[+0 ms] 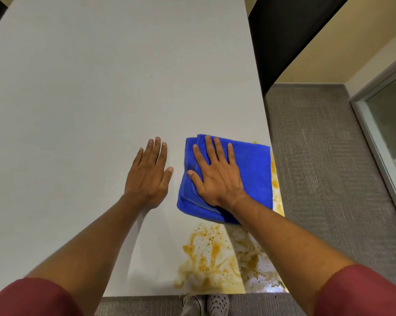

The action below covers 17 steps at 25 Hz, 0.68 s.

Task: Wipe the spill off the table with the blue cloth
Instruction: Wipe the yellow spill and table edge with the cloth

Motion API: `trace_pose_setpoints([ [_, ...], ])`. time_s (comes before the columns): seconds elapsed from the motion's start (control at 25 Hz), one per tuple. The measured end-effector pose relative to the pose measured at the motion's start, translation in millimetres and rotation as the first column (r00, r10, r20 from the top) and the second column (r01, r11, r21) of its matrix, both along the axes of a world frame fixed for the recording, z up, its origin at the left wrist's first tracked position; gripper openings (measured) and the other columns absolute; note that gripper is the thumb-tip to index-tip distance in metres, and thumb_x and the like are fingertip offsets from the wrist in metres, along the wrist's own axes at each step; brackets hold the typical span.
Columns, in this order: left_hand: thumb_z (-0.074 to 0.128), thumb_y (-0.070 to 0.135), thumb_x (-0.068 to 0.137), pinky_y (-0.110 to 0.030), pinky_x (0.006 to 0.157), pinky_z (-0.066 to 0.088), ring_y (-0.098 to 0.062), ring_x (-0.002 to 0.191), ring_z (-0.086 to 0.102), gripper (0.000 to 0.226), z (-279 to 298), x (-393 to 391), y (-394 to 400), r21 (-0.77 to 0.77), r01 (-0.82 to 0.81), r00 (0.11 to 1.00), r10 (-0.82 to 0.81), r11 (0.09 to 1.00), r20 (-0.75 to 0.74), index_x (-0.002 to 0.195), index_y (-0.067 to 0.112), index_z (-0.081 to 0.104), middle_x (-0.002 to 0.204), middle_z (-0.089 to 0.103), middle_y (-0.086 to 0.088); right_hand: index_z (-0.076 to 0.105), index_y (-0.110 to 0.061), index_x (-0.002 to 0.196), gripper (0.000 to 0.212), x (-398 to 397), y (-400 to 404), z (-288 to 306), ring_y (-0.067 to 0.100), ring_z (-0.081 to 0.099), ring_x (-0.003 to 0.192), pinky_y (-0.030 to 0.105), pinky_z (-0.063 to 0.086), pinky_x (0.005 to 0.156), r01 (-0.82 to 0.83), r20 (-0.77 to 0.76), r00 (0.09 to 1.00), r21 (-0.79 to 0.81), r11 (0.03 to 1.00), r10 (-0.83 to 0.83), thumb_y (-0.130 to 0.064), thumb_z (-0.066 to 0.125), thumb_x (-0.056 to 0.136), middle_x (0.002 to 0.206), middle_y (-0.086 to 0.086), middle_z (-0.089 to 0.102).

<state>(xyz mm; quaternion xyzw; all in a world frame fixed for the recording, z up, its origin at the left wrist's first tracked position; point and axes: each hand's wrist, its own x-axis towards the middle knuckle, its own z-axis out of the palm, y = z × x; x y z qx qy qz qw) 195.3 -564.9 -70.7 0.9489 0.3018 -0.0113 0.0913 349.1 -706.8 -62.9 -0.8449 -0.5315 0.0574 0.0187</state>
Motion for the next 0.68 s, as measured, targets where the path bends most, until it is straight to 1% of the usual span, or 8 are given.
trace_pose_setpoints([
  [0.12, 0.015, 0.045, 0.098, -0.038, 0.123, -0.002, -0.021, 0.152, -0.006, 0.069, -2.6, 2.3, -0.9, 0.005, -0.014, 1.000, 0.014, 1.000, -0.016, 0.157, 0.012, 0.001, 0.166, -0.004, -0.008, 0.010, -0.028, 0.158, 0.075, 21.5, -3.0, 1.6, 0.038, -0.007, 0.152, 0.062, -0.004, 0.119, 0.077, 0.044, 0.996, -0.010, 0.997, -0.076, -0.067, 0.015, 0.095, 0.166, 0.018, -0.003],
  [0.28, 0.018, 0.044, 0.098, -0.039, 0.123, 0.000, -0.021, 0.152, -0.004, 0.069, -3.6, 4.4, -5.0, 0.002, -0.035, 0.999, 0.035, 0.999, 0.011, 0.157, 0.010, 0.004, 0.165, -0.002, -0.009, 0.014, -0.042, 0.155, 0.080, 53.6, -16.8, 5.7, 0.047, -0.003, 0.150, 0.069, -0.001, 0.116, 0.188, 0.087, 0.979, -0.023, 0.982, -0.186, -0.081, 0.013, 0.085, 0.165, 0.021, -0.001],
  [0.36, 0.018, 0.044, 0.098, -0.038, 0.123, 0.001, -0.020, 0.152, -0.004, 0.069, -3.4, 3.0, -5.1, 0.010, -0.038, 0.999, 0.038, 0.999, 0.014, 0.157, 0.011, 0.005, 0.166, -0.001, -0.008, 0.010, -0.047, 0.154, 0.084, 66.5, -27.0, 5.0, 0.048, -0.004, 0.149, 0.071, -0.001, 0.114, 0.252, 0.063, 0.967, -0.045, 0.967, -0.249, -0.087, 0.013, 0.080, 0.165, 0.020, -0.002],
  [0.4, 0.019, 0.044, 0.098, -0.038, 0.123, 0.001, -0.019, 0.152, -0.004, 0.069, -3.4, 2.7, -4.6, 0.013, -0.040, 0.999, 0.040, 0.999, 0.018, 0.157, 0.011, 0.006, 0.166, 0.000, -0.008, 0.007, -0.047, 0.154, 0.085, 71.5, -32.0, 3.9, 0.047, -0.006, 0.149, 0.072, 0.002, 0.114, 0.280, 0.038, 0.960, -0.061, 0.958, -0.278, -0.088, 0.013, 0.079, 0.166, 0.018, -0.004],
  [0.48, 0.021, 0.044, 0.098, -0.037, 0.123, 0.002, -0.018, 0.153, -0.003, 0.069, -3.5, 2.6, -3.6, 0.015, -0.043, 0.999, 0.042, 0.999, 0.024, 0.157, 0.011, 0.007, 0.166, 0.002, -0.008, 0.005, -0.041, 0.156, 0.087, 76.3, -40.3, 1.1, 0.044, -0.007, 0.150, 0.069, 0.014, 0.115, 0.321, -0.020, 0.946, -0.064, 0.945, -0.323, -0.085, 0.016, 0.081, 0.166, 0.015, -0.004],
  [0.56, 0.021, 0.044, 0.098, -0.037, 0.123, 0.002, -0.019, 0.153, -0.003, 0.069, -3.2, 2.9, -3.9, 0.017, -0.041, 0.999, 0.040, 0.999, 0.023, 0.157, 0.011, 0.008, 0.166, 0.003, -0.008, 0.009, -0.030, 0.158, 0.086, 75.1, -47.0, 0.9, 0.040, -0.004, 0.152, 0.065, 0.025, 0.114, 0.358, -0.063, 0.931, -0.027, 0.933, -0.359, -0.078, 0.020, 0.087, 0.166, 0.015, 0.001],
  [0.6, 0.021, 0.044, 0.098, -0.037, 0.123, 0.002, -0.019, 0.153, -0.003, 0.069, -2.8, 2.7, -4.3, 0.018, -0.041, 0.999, 0.041, 0.999, 0.022, 0.157, 0.011, 0.007, 0.166, 0.003, -0.008, 0.011, -0.025, 0.158, 0.084, 72.8, -50.2, 1.4, 0.039, -0.002, 0.152, 0.062, 0.028, 0.114, 0.374, -0.082, 0.924, -0.009, 0.927, -0.374, -0.074, 0.020, 0.090, 0.166, 0.016, 0.003],
  [0.68, 0.022, 0.044, 0.098, -0.037, 0.123, 0.002, -0.019, 0.153, -0.003, 0.069, -2.1, 2.9, -4.6, 0.015, -0.041, 0.999, 0.041, 0.999, 0.021, 0.157, 0.010, 0.007, 0.166, 0.002, -0.009, 0.013, -0.017, 0.157, 0.080, 68.1, -60.5, 1.7, 0.039, 0.000, 0.152, 0.058, 0.030, 0.116, 0.379, -0.109, 0.921, 0.017, 0.925, -0.375, -0.066, 0.022, 0.095, 0.165, 0.019, 0.007],
])
